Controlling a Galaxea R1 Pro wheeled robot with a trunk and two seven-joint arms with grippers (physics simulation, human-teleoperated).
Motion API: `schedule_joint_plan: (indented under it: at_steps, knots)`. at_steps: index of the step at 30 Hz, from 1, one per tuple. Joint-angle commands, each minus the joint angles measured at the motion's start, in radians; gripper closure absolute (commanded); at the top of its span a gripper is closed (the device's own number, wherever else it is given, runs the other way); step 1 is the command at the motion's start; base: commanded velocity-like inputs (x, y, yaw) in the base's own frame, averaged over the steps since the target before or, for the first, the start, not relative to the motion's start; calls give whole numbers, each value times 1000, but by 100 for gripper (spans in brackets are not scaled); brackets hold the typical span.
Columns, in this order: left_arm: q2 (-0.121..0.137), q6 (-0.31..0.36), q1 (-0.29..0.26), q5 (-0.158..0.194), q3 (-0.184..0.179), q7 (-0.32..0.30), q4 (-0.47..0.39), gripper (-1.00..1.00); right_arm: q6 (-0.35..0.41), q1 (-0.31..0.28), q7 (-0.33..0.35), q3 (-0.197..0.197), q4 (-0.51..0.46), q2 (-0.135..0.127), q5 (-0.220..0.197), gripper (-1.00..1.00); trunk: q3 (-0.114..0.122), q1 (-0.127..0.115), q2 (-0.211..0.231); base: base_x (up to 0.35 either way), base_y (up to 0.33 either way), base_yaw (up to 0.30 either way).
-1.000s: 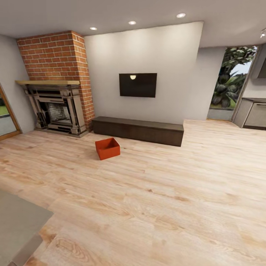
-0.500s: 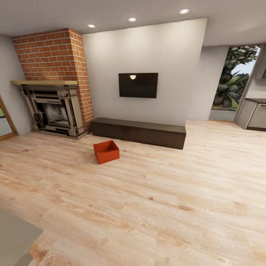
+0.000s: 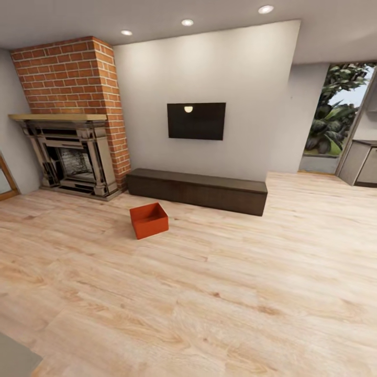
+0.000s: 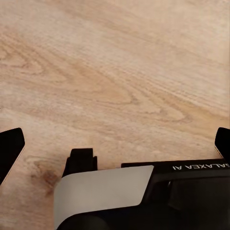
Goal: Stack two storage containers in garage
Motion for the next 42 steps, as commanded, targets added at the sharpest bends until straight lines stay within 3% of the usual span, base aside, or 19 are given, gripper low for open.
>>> schedule_joint_plan:
  at_steps: [1, 42]
  knots:
    - [0, 4, -1, 10, -8, -2, 0, -100, -5, -1, -1, 8, 3, 1, -9, -100, -1, 1, 0, 322, 0, 0]
    - [0, 4, -1, 10, -8, -2, 0, -100, -5, -1, -1, 8, 3, 1, -9, -100, -1, 1, 0, 322, 0, 0]
